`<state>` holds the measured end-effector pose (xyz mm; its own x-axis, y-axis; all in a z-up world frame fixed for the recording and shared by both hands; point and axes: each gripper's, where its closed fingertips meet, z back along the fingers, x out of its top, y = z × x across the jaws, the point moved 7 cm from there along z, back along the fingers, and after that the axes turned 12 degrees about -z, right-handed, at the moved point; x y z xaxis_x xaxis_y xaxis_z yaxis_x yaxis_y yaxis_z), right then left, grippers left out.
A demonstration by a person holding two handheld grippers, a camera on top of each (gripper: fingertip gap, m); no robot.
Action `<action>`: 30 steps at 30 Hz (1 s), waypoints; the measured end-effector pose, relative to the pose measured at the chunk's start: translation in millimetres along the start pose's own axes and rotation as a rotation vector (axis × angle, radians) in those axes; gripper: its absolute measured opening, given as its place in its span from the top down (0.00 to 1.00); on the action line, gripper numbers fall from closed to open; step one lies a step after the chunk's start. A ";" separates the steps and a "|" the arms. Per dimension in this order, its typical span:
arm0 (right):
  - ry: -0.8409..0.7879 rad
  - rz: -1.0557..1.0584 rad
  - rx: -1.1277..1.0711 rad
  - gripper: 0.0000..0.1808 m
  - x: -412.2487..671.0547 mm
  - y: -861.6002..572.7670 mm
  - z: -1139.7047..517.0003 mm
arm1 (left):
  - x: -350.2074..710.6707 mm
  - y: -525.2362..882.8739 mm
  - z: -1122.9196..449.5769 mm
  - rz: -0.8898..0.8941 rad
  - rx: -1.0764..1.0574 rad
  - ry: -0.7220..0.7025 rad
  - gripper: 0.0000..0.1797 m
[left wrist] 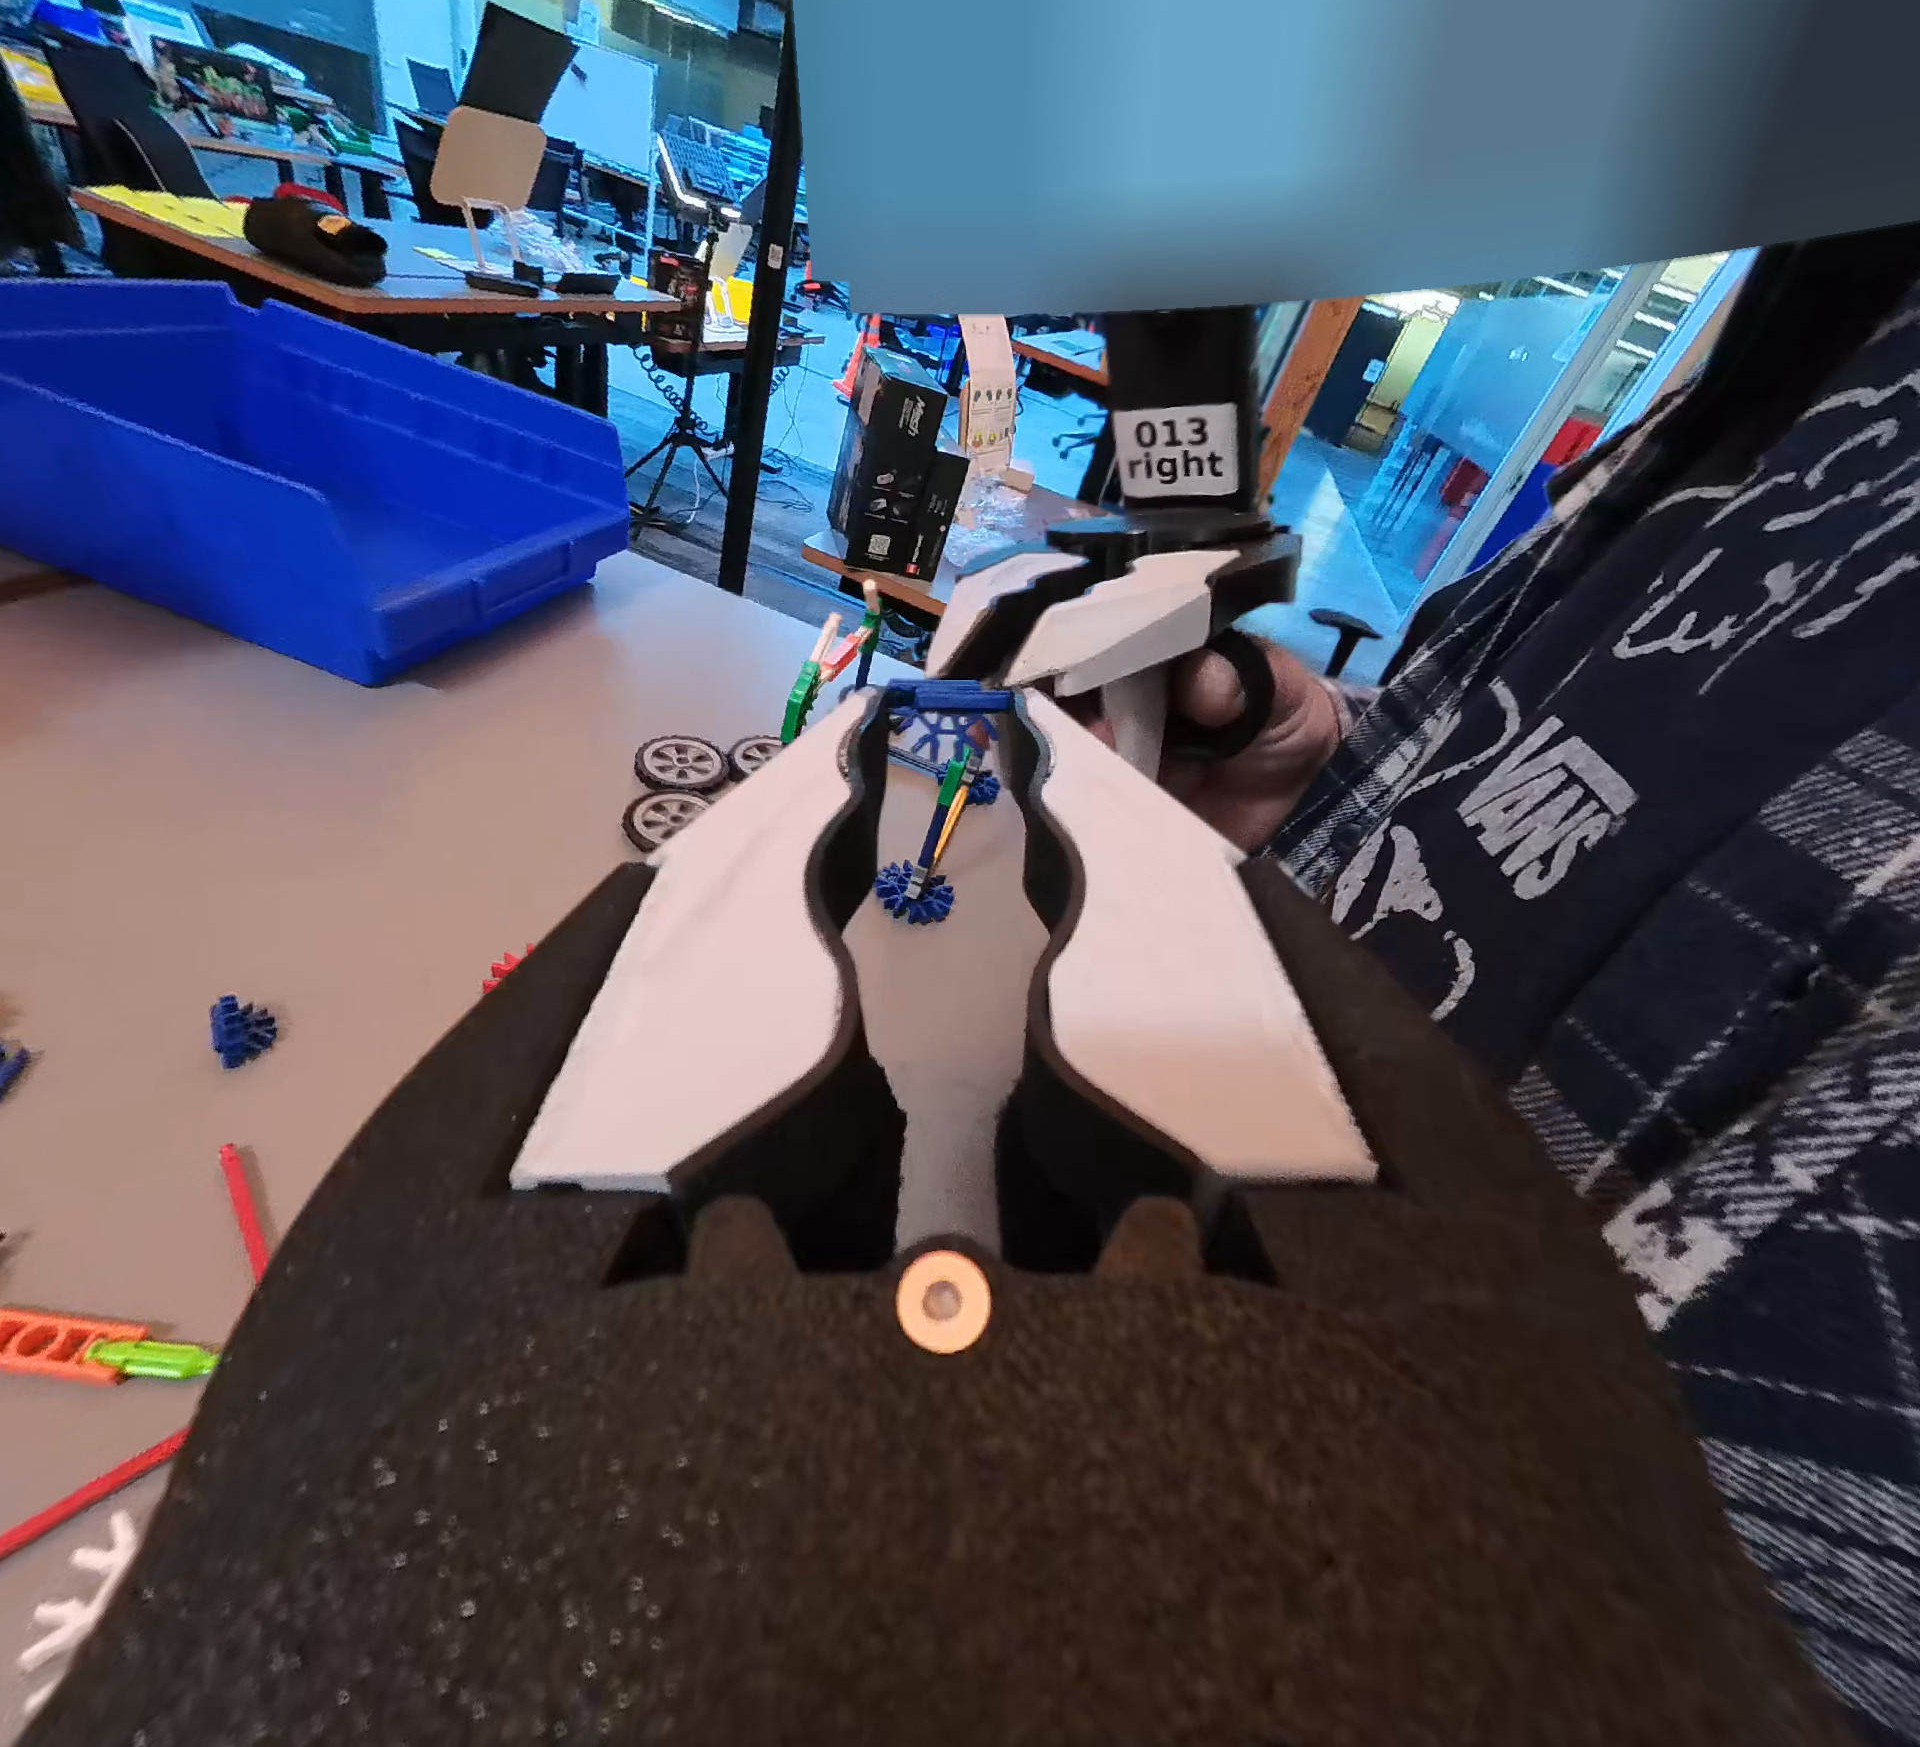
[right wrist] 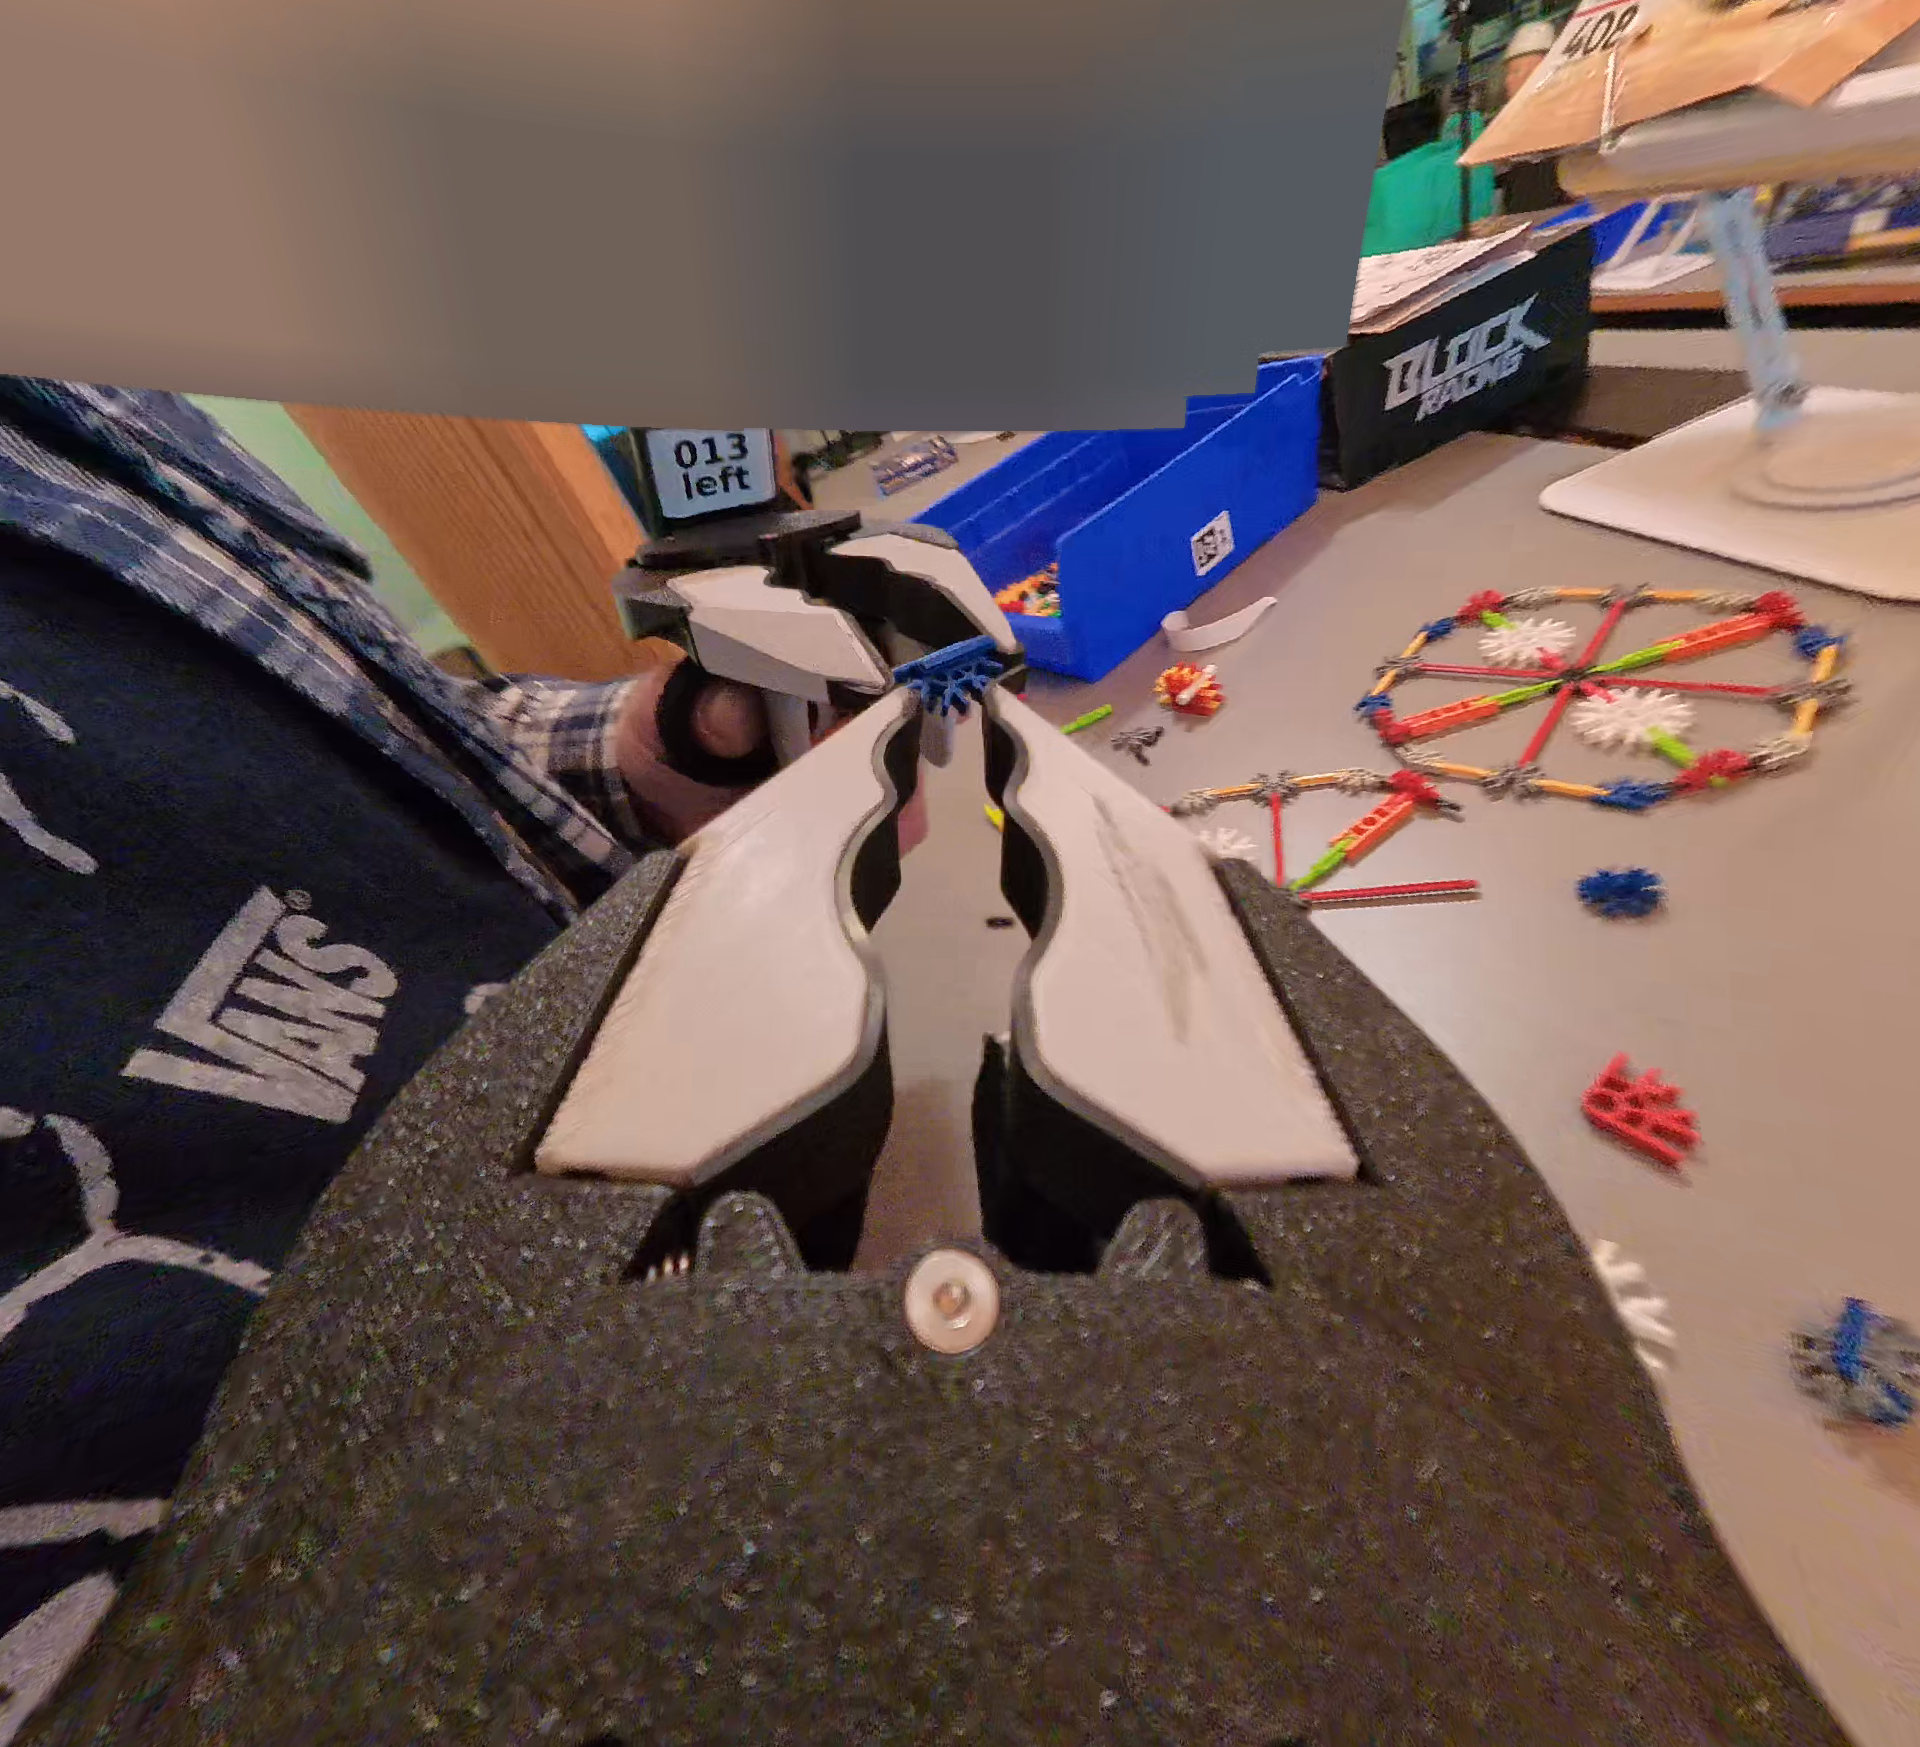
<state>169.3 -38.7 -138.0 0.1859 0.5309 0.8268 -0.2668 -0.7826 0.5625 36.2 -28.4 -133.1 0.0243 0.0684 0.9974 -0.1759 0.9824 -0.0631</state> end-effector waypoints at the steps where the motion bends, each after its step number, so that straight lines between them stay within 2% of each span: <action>1: -0.006 -0.029 0.019 0.95 -0.7 -0.5 0.3 | 0.4 -0.8 0.0 -0.010 -0.001 0.003 0.89; 15: -0.066 -0.298 0.173 0.93 -8.6 -5.4 4.4 | 1.9 -7.1 -2.9 -0.045 -0.019 0.008 0.89; 30: -0.115 -0.321 0.150 0.97 -20.0 -4.2 3.3 | -3.1 -11.1 -1.5 -0.117 0.020 0.085 0.89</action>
<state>169.8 -47.1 -156.9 0.3449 0.7240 0.5974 -0.0379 -0.6252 0.7795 39.6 -39.3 -135.5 0.1284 -0.0310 0.9912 -0.1865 0.9809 0.0548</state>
